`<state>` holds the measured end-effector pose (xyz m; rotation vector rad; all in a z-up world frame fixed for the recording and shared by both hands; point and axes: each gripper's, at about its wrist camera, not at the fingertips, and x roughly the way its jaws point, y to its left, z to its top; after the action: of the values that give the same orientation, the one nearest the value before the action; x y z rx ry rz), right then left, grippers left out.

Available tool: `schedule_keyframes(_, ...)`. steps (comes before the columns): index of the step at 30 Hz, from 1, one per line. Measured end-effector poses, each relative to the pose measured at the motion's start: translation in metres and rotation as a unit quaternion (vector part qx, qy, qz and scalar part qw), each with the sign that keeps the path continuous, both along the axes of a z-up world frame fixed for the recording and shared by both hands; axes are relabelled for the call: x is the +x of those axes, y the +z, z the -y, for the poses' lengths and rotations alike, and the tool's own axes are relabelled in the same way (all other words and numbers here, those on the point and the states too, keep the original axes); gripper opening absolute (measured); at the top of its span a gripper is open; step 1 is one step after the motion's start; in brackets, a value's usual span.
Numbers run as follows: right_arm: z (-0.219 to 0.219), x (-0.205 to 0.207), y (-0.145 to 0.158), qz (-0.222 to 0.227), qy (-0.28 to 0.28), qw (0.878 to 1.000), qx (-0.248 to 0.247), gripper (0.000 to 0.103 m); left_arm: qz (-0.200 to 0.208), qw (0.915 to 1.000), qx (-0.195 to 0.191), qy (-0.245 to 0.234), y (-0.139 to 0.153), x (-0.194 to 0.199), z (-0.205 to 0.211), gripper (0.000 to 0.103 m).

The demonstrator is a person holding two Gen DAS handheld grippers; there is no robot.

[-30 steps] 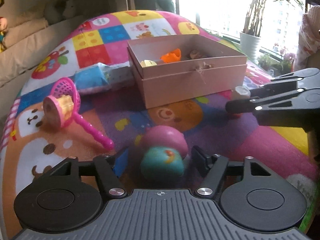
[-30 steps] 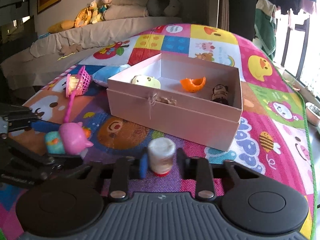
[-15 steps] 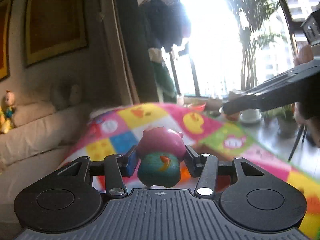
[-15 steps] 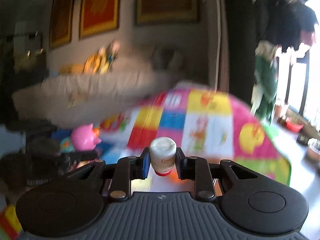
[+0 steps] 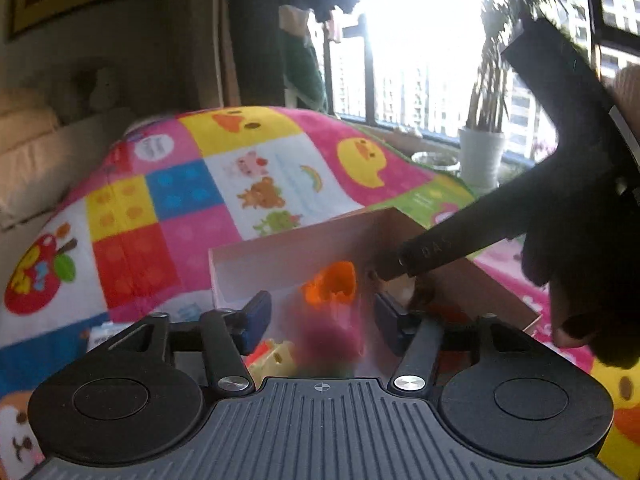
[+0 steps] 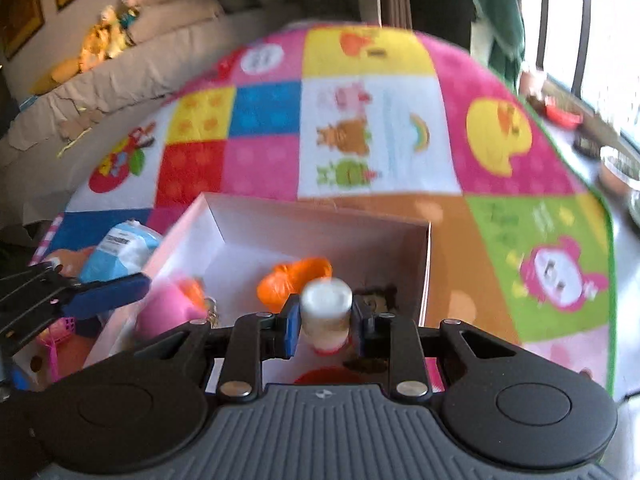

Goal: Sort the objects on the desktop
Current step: 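Carry the white bottle and pink-and-teal toy into the pink box and release both, then grasp the blue wet-wipes pack with the right gripper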

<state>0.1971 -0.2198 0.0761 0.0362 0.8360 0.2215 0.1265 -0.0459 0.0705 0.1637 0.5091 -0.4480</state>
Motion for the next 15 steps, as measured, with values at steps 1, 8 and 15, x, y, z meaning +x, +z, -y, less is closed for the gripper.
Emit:
schedule_keyframes(1,0.000,-0.002,0.001,0.003,0.000,1.000,-0.001,0.027,0.003,0.9999,-0.012,0.008,0.004,-0.006,-0.008,0.072)
schedule_keyframes(8,-0.011,-0.024,0.042,0.052,0.022,0.998,-0.002,0.040,0.033,0.9948,-0.039,0.088,0.023,-0.060,-0.064,0.092)
schedule_keyframes(15,-0.077,-0.035,0.064,0.067,0.112,0.991,0.005,0.054,-0.010,0.9801,-0.030,0.196,-0.021,-0.101,-0.127,0.095)
